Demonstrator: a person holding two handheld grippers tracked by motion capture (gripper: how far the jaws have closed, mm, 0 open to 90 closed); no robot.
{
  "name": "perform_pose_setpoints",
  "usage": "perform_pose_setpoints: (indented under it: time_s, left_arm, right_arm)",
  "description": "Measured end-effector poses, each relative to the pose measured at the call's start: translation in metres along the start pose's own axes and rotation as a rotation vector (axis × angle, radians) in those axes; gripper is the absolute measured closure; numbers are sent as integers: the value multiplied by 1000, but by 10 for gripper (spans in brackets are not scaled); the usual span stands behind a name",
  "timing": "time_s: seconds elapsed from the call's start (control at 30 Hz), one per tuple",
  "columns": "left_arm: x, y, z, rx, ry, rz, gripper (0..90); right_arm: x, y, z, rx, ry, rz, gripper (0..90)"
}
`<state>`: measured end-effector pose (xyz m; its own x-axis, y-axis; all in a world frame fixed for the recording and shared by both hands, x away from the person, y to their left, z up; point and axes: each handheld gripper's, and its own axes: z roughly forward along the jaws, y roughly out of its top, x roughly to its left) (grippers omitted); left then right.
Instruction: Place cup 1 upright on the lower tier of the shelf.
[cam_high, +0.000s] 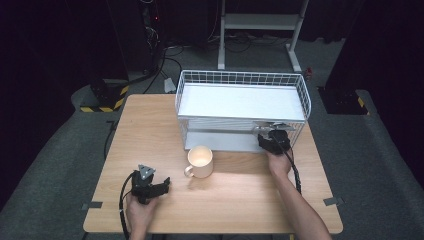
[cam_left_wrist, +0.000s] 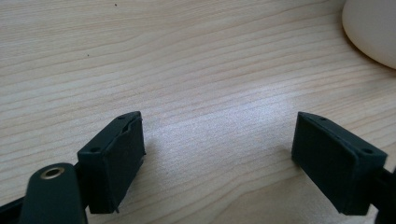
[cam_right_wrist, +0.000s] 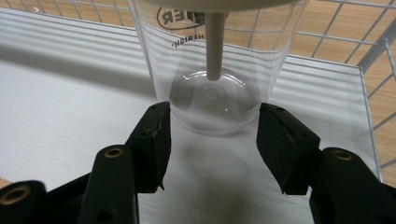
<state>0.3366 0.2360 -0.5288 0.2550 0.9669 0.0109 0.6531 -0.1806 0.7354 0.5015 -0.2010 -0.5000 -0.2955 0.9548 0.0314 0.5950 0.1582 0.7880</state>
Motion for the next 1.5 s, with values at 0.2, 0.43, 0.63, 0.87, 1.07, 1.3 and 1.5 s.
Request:
perform_pose_setpoints:
  time_s: [0.2,0.43,0.63,0.87,1.07,1.3,1.5]
  left_arm:
    - [0,0,0,-1,1,0,172]
    - [0,0,0,-1,1,-1,172]
    - [0,0,0,0,0,0,172]
    - [0,0,0,0,-1,0,172]
    - [0,0,0,0,0,0,173]
    - [0,0,0,-2,0,0,173]
    - [0,0,0,-2,0,0,173]
  right_arm:
    - [-1,-1,3,6,-5,-9,463]
    - [-4,-1,-4,-11,9,-14,428]
    - [-7,-4,-9,-8,17,-21,397]
    - [-8,-6,-17,-14,33,-25,386]
    - [-10,-7,-24,-24,43,-34,376]
    - [-10,-10,-32,-37,52,-33,365]
    - [-11,-13,-37,-46,66,-34,361]
